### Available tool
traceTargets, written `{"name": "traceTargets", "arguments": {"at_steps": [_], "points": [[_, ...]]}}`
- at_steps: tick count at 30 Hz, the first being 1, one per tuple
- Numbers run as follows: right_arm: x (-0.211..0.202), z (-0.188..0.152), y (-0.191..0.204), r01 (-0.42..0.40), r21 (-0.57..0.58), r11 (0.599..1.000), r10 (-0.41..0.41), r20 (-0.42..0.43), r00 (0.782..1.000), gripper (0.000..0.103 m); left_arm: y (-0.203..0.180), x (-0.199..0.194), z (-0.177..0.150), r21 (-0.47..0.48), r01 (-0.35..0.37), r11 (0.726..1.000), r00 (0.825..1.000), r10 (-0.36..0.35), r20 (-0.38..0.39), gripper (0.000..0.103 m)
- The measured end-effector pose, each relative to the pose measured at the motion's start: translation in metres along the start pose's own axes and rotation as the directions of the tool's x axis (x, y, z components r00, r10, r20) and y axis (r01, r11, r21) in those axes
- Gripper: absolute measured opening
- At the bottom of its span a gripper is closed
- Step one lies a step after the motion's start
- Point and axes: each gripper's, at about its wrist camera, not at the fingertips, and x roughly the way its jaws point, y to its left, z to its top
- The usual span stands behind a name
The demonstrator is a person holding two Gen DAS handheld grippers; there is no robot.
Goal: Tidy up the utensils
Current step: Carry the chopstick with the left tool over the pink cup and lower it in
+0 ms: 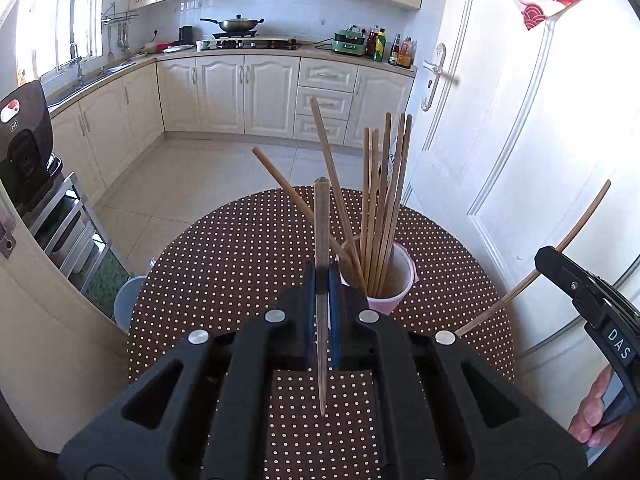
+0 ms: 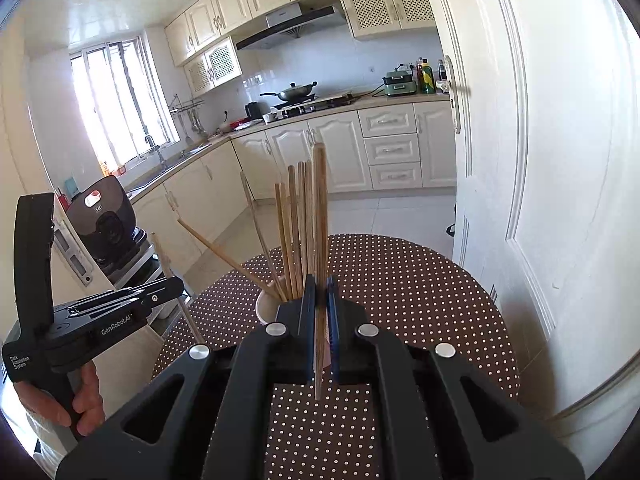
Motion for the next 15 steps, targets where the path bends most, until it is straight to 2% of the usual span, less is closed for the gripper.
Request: {"name": "traceTargets", "arguments": {"at_steps": [15], "points": [[-0.011,0.020,0.011,-0.030,-0.015,0.999,0.031,0.075,0.997,0.005,0.002,-0.021,0.019,-0.012,0.010,1.000,0.997,-0.009,0.073,0.007]]}}
